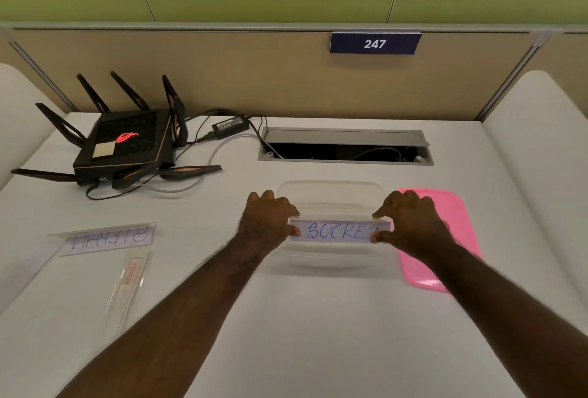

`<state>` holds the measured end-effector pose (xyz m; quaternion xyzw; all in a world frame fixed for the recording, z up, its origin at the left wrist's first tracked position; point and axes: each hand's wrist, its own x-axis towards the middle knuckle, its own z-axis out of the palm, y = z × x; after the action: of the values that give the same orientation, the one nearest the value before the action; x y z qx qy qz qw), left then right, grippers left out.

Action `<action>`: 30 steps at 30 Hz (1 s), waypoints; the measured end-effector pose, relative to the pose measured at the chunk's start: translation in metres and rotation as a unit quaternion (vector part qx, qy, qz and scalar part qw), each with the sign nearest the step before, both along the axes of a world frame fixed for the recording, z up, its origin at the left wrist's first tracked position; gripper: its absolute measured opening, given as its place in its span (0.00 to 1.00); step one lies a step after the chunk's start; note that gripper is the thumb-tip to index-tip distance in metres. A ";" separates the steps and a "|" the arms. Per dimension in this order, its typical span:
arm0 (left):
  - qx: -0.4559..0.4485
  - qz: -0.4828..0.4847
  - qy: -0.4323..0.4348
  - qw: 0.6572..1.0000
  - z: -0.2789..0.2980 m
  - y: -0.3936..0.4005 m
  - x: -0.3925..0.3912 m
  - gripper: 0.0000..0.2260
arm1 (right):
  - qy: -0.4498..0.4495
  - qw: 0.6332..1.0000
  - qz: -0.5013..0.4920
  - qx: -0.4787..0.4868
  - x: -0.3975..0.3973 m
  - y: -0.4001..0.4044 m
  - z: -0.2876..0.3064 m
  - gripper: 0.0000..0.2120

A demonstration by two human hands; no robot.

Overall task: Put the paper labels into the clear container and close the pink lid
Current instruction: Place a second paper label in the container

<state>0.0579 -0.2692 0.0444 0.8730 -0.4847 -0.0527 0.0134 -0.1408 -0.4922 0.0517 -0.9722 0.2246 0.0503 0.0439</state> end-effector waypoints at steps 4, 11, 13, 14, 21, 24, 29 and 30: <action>0.074 -0.009 -0.070 0.995 -0.004 -0.013 -0.009 0.19 | 0.034 0.998 0.031 -0.050 0.010 0.003 -0.009 0.26; 0.139 -0.016 -0.115 0.984 -0.015 -0.031 -0.019 0.14 | 0.139 0.977 0.067 -0.146 0.032 0.016 -0.015 0.22; 0.151 -0.016 -0.116 0.982 -0.017 -0.035 -0.019 0.11 | 0.161 0.972 0.066 -0.157 0.037 0.019 -0.016 0.22; 0.158 -0.018 -0.115 0.981 -0.018 -0.037 -0.020 0.10 | 0.173 0.969 0.066 -0.163 0.039 0.021 -0.016 0.22; 0.202 -0.040 -0.129 0.970 -0.016 -0.046 -0.024 0.07 | 0.219 0.957 0.067 -0.180 0.050 0.027 -0.015 0.23; 0.167 -0.039 -0.113 0.979 -0.013 -0.044 -0.023 0.10 | 0.201 0.965 0.061 -0.156 0.051 0.026 -0.010 0.25; -0.027 -0.008 -0.102 0.994 0.003 -0.025 -0.025 0.12 | 0.067 0.994 0.035 -0.080 0.057 0.028 0.006 0.24; -0.078 0.016 -0.096 0.992 0.006 -0.017 -0.026 0.12 | 0.036 0.996 0.035 -0.070 0.059 0.030 0.010 0.23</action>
<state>0.0324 -0.2862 0.0509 0.8780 -0.4722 0.0700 0.0355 -0.0815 -0.4622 0.0613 -0.9777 0.1946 0.0711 -0.0347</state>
